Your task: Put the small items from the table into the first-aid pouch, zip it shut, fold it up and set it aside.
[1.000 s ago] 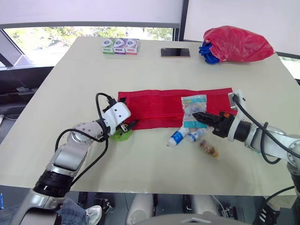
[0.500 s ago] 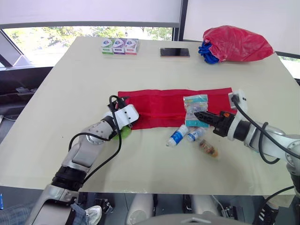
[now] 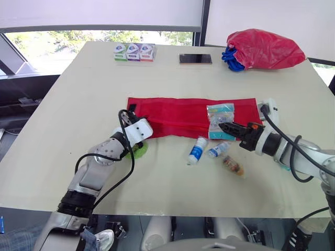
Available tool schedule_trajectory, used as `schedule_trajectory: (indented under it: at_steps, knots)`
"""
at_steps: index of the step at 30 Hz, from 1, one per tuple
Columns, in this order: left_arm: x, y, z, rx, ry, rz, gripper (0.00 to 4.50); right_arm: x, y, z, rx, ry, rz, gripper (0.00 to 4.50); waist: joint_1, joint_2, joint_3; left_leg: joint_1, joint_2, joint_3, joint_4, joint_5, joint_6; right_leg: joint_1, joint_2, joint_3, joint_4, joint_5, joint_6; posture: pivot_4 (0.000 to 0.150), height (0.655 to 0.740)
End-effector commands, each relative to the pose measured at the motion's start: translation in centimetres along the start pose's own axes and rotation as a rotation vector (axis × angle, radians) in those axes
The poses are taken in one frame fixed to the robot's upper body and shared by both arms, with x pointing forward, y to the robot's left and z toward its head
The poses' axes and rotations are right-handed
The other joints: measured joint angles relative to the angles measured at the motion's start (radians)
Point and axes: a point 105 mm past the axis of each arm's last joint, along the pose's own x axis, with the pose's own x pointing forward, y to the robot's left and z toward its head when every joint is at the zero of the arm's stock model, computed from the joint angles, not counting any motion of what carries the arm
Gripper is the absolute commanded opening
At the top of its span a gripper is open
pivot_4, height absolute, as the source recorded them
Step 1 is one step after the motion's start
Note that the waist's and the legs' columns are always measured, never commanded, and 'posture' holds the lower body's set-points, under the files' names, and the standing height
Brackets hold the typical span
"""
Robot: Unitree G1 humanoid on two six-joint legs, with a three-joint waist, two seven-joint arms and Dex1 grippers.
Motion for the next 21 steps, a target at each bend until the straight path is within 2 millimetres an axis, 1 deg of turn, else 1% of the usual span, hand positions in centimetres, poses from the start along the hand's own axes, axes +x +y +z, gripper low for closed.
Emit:
schedule_trajectory:
  at_steps: [1, 5, 10, 13, 16, 21]
  knots:
    - [-0.1, -0.8, 0.6, -0.022, -0.042, -0.039, 0.05, -0.2, 1.2, 0.4, -0.028, -0.017, 0.041, 0.09, 0.000, 0.000, 0.000, 0.000, 0.000, 0.000, 0.000, 0.000, 0.000, 0.000, 0.000, 0.000, 0.000, 0.000, 0.000, 0.150, 0.7400]
    - [0.0, -0.8, 1.7, -0.021, -0.094, -0.065, 0.05, 0.6, 1.9, -0.4, -0.006, 0.020, 0.080, 0.09, 0.000, 0.000, 0.000, 0.000, 0.000, 0.000, 0.000, 0.000, 0.000, 0.000, 0.000, -0.001, 0.000, 0.000, 0.000, 0.150, 0.7400]
    - [0.8, -1.9, 3.3, -0.035, -0.155, -0.145, 0.05, 2.3, 3.1, -1.8, 0.080, 0.077, 0.147, 0.09, 0.002, 0.000, 0.000, 0.000, 0.000, 0.000, 0.000, 0.000, 0.000, 0.000, 0.000, -0.001, 0.001, 0.000, 0.000, 0.150, 0.7400]
    - [1.6, -2.8, 4.4, -0.021, -0.192, -0.194, 0.05, 3.4, 3.8, -2.8, 0.159, 0.117, 0.183, 0.09, 0.002, 0.000, 0.000, -0.001, -0.001, 0.000, 0.001, 0.000, 0.000, 0.000, 0.001, -0.001, 0.001, 0.000, 0.000, 0.150, 0.7400]
    - [2.2, -3.2, 5.0, -0.026, -0.208, -0.215, 0.05, 4.1, 3.9, -3.8, 0.197, 0.158, 0.189, 0.09, 0.000, 0.000, 0.000, -0.001, -0.001, 0.000, 0.001, 0.000, 0.000, 0.000, 0.005, -0.001, 0.001, 0.001, 0.001, 0.150, 0.7400]
    - [3.1, -4.2, 6.5, -0.053, -0.248, -0.255, 0.05, 6.1, 3.7, -5.9, 0.267, 0.243, 0.178, 0.09, -0.001, 0.000, 0.000, 0.000, -0.001, 0.000, 0.001, 0.000, 0.000, 0.000, 0.006, -0.001, 0.003, 0.001, 0.001, 0.150, 0.7400]
